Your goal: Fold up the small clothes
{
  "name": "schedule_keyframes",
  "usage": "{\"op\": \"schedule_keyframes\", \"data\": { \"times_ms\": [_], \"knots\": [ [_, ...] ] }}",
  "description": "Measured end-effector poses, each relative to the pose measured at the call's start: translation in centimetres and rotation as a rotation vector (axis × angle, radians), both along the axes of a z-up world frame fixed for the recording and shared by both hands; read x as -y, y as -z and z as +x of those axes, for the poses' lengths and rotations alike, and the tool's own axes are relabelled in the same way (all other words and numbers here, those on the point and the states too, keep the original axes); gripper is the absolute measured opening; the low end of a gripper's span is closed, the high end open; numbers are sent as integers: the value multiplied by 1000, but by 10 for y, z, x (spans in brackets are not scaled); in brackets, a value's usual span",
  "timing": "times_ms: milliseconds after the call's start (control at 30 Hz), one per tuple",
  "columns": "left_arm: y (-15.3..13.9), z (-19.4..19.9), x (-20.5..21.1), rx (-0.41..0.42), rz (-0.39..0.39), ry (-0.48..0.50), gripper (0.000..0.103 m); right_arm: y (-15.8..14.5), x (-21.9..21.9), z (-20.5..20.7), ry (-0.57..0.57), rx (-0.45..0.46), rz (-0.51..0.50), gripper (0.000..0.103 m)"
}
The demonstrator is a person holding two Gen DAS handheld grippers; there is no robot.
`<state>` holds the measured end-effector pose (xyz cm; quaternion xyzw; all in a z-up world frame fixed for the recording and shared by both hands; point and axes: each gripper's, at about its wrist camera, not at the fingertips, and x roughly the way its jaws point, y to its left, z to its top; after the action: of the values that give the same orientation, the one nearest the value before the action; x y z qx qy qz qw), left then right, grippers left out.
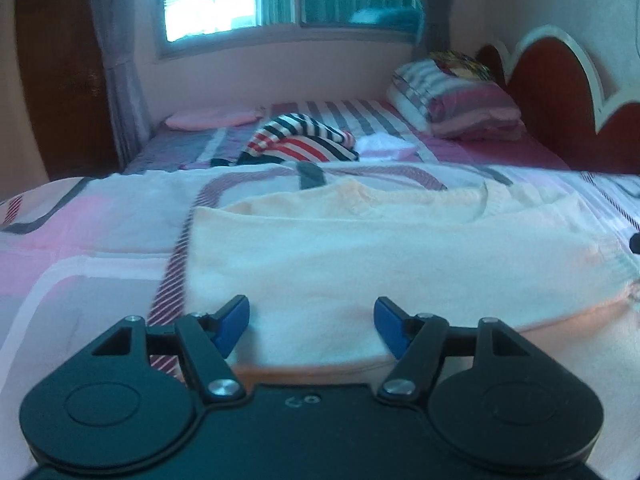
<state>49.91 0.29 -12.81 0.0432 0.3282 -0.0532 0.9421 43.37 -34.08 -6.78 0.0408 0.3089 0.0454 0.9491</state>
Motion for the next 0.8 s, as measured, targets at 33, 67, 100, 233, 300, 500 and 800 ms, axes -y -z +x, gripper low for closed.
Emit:
{"op": "schedule_keyframes", "data": {
  "times_ms": [33, 67, 100, 233, 300, 500, 800],
  "knots": [
    [1, -1, -2, -1, 6, -11, 68, -1, -1, -4, -31, 6, 11, 2],
    [3, -3, -4, -6, 10, -23, 68, -2, -5, -6, -57, 3, 11, 2],
    [5, -3, -7, -15, 1, -27, 68, 1, -8, -8, -78, -7, 2, 2],
    [7, 0, -15, -40, -27, -33, 71, 24, -8, -2, -88, -67, -40, 1],
    [7, 1, -15, -44, -24, -34, 72, 25, -9, -1, -88, -66, -42, 2],
    [13, -1, -15, -21, -22, -47, 77, 31, -2, -4, -87, -44, -3, 1],
    [14, -1, -12, -14, -10, -56, 79, 32, -1, -11, -77, -13, 1, 1]
  ]
}}
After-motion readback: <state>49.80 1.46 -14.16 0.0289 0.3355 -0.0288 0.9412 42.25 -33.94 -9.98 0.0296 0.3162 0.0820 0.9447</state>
